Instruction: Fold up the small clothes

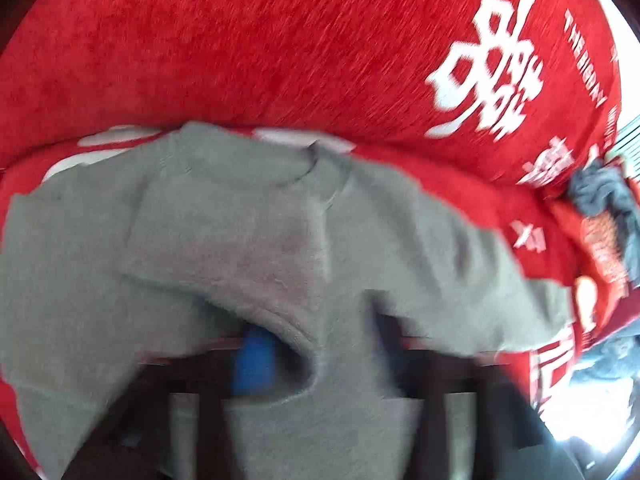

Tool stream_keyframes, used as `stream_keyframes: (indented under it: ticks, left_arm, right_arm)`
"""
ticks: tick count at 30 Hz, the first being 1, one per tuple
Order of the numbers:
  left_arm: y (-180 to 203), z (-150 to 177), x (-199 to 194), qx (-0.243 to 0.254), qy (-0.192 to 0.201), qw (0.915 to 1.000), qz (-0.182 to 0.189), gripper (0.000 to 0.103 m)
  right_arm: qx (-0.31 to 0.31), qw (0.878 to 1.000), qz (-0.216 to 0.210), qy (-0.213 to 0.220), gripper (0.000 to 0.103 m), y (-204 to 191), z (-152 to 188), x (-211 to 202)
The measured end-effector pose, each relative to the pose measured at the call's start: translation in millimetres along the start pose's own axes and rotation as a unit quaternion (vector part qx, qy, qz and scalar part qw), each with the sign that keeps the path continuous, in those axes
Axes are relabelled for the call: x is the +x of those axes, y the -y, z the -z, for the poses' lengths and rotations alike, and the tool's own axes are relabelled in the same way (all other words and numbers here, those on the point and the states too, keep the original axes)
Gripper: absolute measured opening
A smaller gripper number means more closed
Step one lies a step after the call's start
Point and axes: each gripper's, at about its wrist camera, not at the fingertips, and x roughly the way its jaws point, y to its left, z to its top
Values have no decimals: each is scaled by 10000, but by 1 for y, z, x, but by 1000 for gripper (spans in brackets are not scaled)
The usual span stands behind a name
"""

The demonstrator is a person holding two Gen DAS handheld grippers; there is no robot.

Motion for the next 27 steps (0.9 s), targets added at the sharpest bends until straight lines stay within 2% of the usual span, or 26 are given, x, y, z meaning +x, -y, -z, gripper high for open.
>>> stream_keyframes:
  ticks: [3, 6, 7, 9, 10, 12, 14, 15, 17, 18, 19, 20, 21, 22, 23, 24, 26, 27]
  left_arm:
    - [-4, 16, -28, 288, 207, 9993, -133, 74]
    - [-25, 25, -67, 426, 288, 9985, -177, 74]
    - [-36, 24, -76, 407, 337, 9982, -283, 75]
    - [-71, 20, -91, 283, 438, 9959, -743, 75]
    - [-85, 16, -93, 223, 484, 9934, -1020, 75]
    - [-125, 6, -85, -1, 457, 9814, -1865, 75]
    - [-159, 2, -76, -264, 350, 9748, -2186, 75]
    - [-175, 1, -69, -430, 233, 9728, -2263, 75]
    - [-194, 2, -55, -677, 33, 9705, -2313, 75]
    - [-200, 4, -49, -766, -40, 9688, -2358, 75]
    - [-204, 6, -46, -800, -49, 9682, -2370, 75]
    - [-207, 9, -48, -810, 5, 9689, -2339, 75]
    - [-206, 10, -49, -813, 42, 9688, -2340, 75]
    - [-205, 11, -49, -796, 40, 9686, -2356, 75]
    - [-203, 12, -49, -762, 32, 9684, -2375, 75]
    - [-202, 12, -48, -735, 26, 9684, -2382, 75]
    - [-199, 7, -48, -743, 5, 9691, -2352, 75]
    - [-200, 7, -48, -762, -1, 9696, -2325, 75]
  right_arm:
    - [-101, 9998, 111, 141, 103, -2, -11, -4]
    - [-594, 9972, 146, 426, 103, -29, -29, -12]
    - [-841, 9948, 127, 554, 103, -43, -36, -14]
    - [-1439, 9861, 142, 822, 103, -78, -49, -17]
    - [-1841, 9779, 197, 967, 103, -103, -55, -17]
    - [-2517, 9601, 390, 1155, 103, -147, -65, -8]
    - [-3249, 9317, 671, 1479, 103, -193, -69, 10]
    - [-3498, 9203, 838, 1536, 103, -207, -71, 19]
    - [-4076, 8902, 1372, 1504, 103, -240, -76, 52]
    - [-4222, 8808, 1577, 1454, 102, -247, -78, 64]
    - [-4409, 8673, 1866, 1364, 96, -255, -80, 80]
    - [-4492, 8603, 1999, 1347, 87, -258, -82, 88]
    - [-4447, 8655, 1869, 1347, 52, -254, -85, 88]
    - [-4131, 8904, 1405, 1295, 13, -244, -96, 79]
    - [-3706, 9149, 954, 1285, 7, -232, -108, 70]
    - [-2931, 9463, 233, 1341, 7, -204, -122, 55]
    - [-1511, 9767, -631, 1391, 7, -147, -136, 39]
    - [-994, 9822, -858, 1340, 11, -125, -136, 39]
